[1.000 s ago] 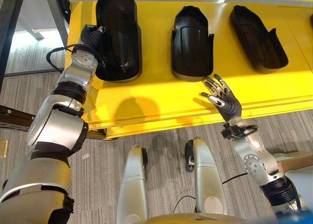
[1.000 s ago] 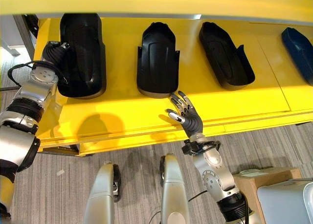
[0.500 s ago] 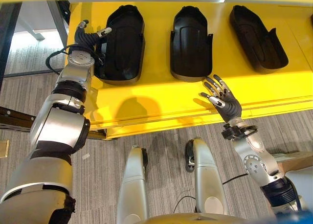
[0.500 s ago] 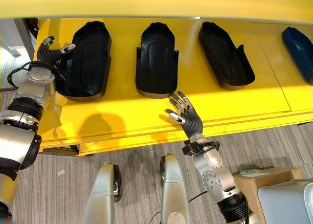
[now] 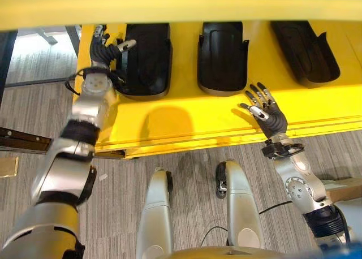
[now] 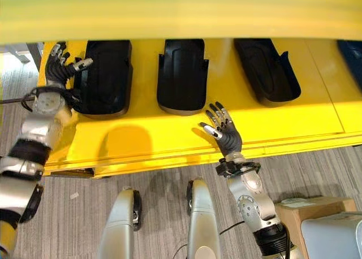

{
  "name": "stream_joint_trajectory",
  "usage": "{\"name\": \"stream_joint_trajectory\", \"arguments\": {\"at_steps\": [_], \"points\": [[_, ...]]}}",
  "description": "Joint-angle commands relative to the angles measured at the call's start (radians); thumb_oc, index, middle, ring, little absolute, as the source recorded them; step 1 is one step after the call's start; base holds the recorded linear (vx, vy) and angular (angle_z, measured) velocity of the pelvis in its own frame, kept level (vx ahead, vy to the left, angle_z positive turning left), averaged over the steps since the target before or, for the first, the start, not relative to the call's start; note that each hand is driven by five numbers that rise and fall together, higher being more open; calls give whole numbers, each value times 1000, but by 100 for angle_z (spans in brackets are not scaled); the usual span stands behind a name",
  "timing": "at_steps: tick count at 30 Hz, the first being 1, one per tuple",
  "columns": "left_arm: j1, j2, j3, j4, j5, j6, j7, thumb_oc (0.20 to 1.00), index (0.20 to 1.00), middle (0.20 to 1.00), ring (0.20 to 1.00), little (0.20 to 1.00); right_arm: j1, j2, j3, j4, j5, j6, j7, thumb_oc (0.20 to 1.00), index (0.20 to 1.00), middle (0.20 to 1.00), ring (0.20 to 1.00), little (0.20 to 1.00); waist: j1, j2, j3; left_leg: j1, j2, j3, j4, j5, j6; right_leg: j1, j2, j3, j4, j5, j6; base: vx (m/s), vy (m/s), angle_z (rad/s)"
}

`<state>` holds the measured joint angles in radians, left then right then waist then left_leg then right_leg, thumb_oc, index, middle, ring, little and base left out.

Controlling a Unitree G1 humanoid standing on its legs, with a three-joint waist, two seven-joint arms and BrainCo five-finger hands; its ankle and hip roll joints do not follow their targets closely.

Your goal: Move parts from the plastic box to the shelf.

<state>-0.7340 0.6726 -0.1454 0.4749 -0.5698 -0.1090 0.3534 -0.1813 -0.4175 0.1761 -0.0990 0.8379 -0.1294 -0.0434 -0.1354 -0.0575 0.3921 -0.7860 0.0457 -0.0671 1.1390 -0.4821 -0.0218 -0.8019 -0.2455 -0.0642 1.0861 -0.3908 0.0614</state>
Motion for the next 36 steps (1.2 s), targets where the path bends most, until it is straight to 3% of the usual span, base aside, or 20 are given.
{"name": "stream_joint_trajectory", "arguments": {"at_steps": [1, 8, 16, 21, 26, 32, 36], "points": [[-29, 13, 42, 14, 13, -47, 52, 1000, 1000, 1000, 1000, 1000, 15, 26, -22, -37, -35, -12, -16, 1000, 1000, 1000, 1000, 1000, 28, 6, 22, -3, 85, -17, -11, -24, -4, 71, -11, 23, -69, -5, 18, 0, 0, 0], [113, -58, 138, -81, 47, -48, 80, 1000, 1000, 1000, 1000, 1000, 20, 34, -35, -42, -47, -7, -14, 1000, 1000, 1000, 1000, 1000, 30, 7, 22, -11, 87, -15, -8, -23, -4, 59, -8, 24, -62, -9, 12, 0, 0, 0], [187, -31, 213, -191, 146, -48, 130, 1000, 1000, 1000, 1000, 1000, 10, 29, -56, -48, -46, -16, -18, 1000, 1000, 1000, 1000, 1000, 36, 14, 17, -19, 85, -15, -5, -26, -3, 53, -9, 28, -59, -9, 12, 0, 0, 0], [304, -46, 294, -395, 213, -81, 144, 1000, 1000, 1000, 1000, 1000, -1, 24, -87, -55, -54, -29, -23, 1000, 1000, 1000, 1000, 1000, 50, 19, 19, -30, 82, -14, 2, -28, 1, 44, -9, 29, -55, -9, 12, 0, 0, 0], [463, -127, 372, -598, 233, -121, 134, 1000, 1000, 1000, 1000, 1000, 13, 23, -123, -105, -80, -54, -25, 1000, 1000, 1000, 1000, 1000, 61, 20, 19, -39, 78, -16, 4, -29, 4, 34, -9, 29, -53, -6, 10, 0, 0, 0], [560, -209, 375, -716, 317, -151, 143, 1000, 1000, 1000, 1000, 1000, 11, 19, -139, -178, -148, -108, -30, 1000, 1000, 1000, 1000, 1000, 66, 12, 20, -46, 78, -18, 0, -25, 4, 25, -4, 28, -55, 4, 10, 0, 0, 0], [582, -246, 316, -715, 299, -160, 124, 1000, 1000, 1000, 1000, 1000, -26, 3, -130, -196, -216, -122, -59, 1000, 1000, 1000, 1000, 1000, 71, 5, 20, -43, 78, -19, -13, -17, 3, 31, -4, 23, -67, 12, 12, 0, 0, 0]]}}
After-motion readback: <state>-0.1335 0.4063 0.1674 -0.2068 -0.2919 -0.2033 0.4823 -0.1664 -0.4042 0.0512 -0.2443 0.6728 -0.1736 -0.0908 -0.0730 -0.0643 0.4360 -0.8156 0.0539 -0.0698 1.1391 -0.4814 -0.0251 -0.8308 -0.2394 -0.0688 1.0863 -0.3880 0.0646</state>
